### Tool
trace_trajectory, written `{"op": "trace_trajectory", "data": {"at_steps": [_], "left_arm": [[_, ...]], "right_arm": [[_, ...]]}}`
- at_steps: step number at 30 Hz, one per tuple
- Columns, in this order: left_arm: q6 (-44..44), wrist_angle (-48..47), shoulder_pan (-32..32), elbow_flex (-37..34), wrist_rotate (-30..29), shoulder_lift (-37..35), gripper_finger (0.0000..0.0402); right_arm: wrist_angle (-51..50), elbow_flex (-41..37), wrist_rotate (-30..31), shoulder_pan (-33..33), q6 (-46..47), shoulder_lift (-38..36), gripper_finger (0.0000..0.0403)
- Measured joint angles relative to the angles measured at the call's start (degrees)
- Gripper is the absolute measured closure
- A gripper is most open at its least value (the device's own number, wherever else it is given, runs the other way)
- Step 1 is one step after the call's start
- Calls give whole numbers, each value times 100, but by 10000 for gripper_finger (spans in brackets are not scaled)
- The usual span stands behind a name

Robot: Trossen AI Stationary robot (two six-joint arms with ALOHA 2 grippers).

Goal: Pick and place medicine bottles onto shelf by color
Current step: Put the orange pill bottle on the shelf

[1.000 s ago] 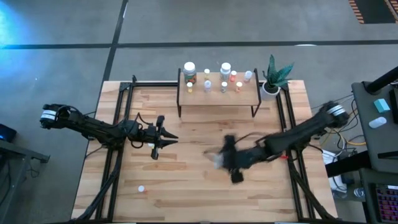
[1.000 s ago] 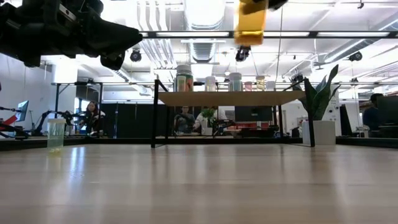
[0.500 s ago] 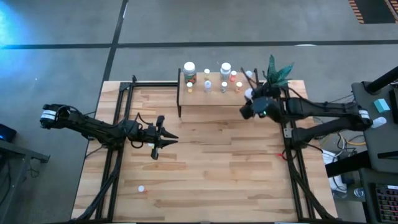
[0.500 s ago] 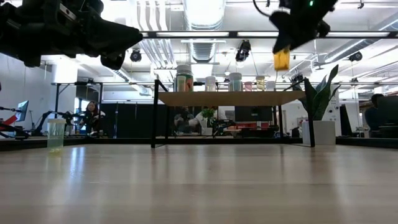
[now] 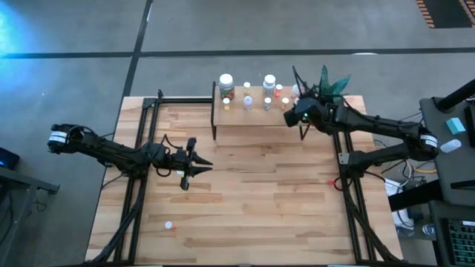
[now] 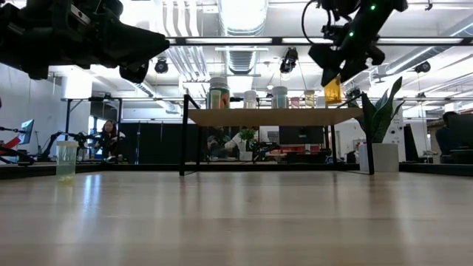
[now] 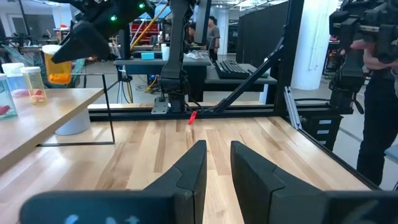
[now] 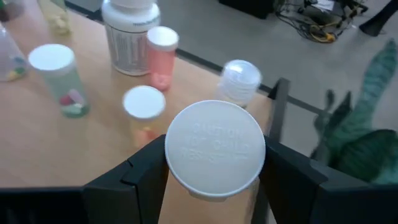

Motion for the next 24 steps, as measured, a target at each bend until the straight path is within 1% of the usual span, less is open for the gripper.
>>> {"op": "trace_trajectory", "data": {"at_steps": [5,9,13,19,21,24], "left_arm": [[2,2,0,0,2,0,348],[0,-1,0,0,2,0,348],[0,-1,-2,-2,0,0,348],[0,-1,-1,-2,0,0,348],[0,2,0,-2,0,0,348],[0,-1,-2,-2,0,0,348]], "right_arm": [[100,26,-36,-162,-48,208,190],[154,28,-379,-334,-38,242,190],[163,30,-502,-540,-35,231,190],[173,33,-880,-763,-19,307,189],[215,45,-880,-803,-18,365,183],[163,43,-920,-827,-21,408,162]]}}
